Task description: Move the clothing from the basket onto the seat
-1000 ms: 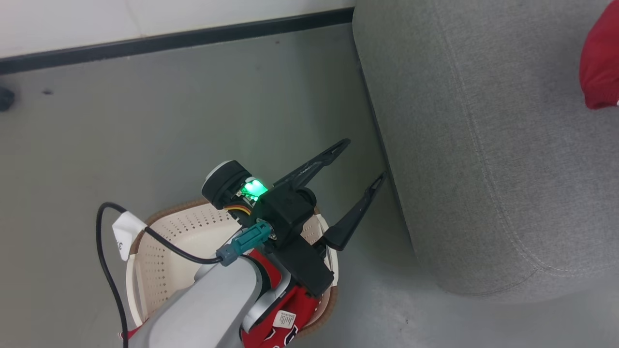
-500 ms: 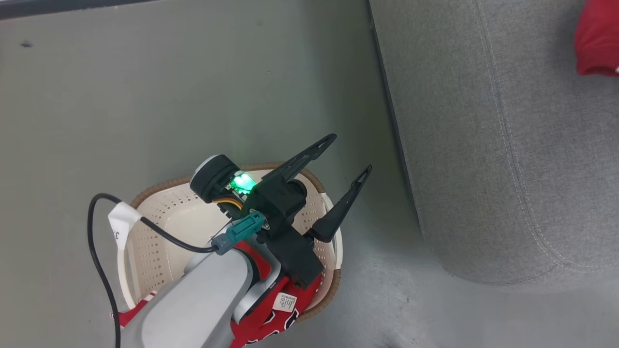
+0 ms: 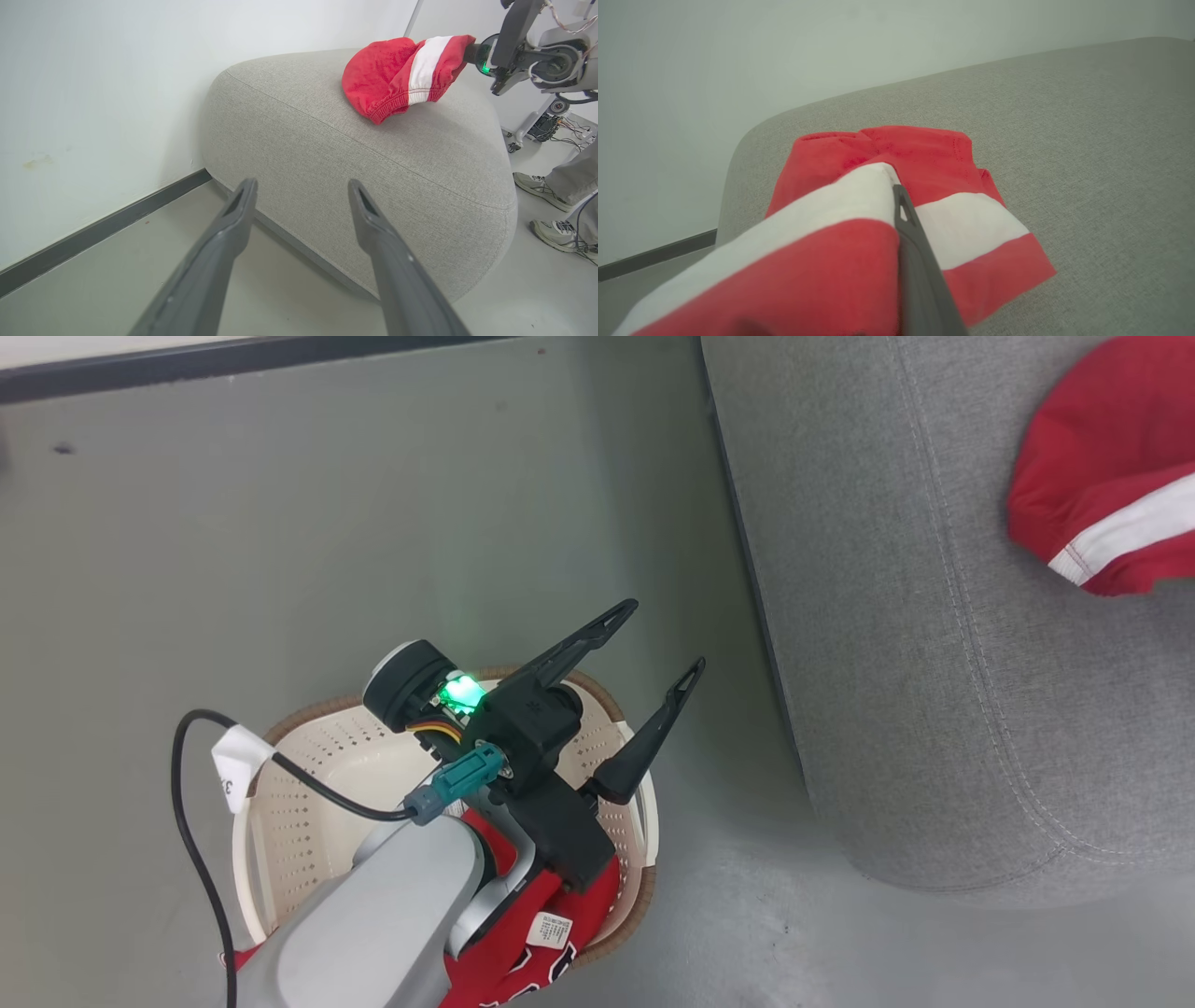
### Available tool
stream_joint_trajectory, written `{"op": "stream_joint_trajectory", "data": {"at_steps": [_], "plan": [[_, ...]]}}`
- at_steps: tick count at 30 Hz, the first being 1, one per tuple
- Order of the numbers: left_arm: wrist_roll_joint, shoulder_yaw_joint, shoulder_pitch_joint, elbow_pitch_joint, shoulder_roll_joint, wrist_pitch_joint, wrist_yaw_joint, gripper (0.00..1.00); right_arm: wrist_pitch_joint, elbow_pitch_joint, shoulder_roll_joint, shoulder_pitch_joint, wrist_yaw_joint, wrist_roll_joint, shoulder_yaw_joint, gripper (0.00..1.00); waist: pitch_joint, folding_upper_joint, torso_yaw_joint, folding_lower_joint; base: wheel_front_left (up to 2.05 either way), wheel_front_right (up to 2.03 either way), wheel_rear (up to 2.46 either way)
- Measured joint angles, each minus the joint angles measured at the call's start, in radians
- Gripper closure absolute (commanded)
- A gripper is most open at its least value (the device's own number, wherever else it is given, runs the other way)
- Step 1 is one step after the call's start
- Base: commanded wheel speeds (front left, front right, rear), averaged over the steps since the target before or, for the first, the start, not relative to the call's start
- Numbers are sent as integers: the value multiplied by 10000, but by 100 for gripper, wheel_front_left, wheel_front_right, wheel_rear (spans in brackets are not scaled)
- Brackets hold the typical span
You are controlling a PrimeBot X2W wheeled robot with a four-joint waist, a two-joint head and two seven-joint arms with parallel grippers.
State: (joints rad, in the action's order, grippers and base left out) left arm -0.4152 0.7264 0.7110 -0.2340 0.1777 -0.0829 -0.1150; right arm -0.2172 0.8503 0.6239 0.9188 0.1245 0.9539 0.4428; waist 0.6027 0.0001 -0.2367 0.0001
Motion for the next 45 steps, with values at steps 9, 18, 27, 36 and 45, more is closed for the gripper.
{"op": "stream_joint_trajectory", "data": {"at_steps": [9,18,27,36,45], "plan": [[-96,-17,-1,-268,-121,-265,-6,0,504,642,230,-113,0,-59,702,56,-341,0,43,-1,0,0,0],[-226,-19,-22,-623,-157,-508,-8,0,851,619,322,-179,0,-217,1551,0,-801,0,51,-1,0,0,0],[-326,-46,-245,-1062,-205,-872,-10,0,1383,272,575,-900,0,-111,2464,0,-1483,-1,45,-1,0,0,0],[-729,-140,-861,-1392,-190,-1160,-81,0,1964,-575,1034,-1988,0,454,3296,0,-2374,-1,28,-2,0,0,0],[-932,-280,-1404,-1476,-232,-1344,-79,0,2031,-1659,1866,-2591,0,894,3620,0,-3284,-2,61,-2,0,0,0]]}}
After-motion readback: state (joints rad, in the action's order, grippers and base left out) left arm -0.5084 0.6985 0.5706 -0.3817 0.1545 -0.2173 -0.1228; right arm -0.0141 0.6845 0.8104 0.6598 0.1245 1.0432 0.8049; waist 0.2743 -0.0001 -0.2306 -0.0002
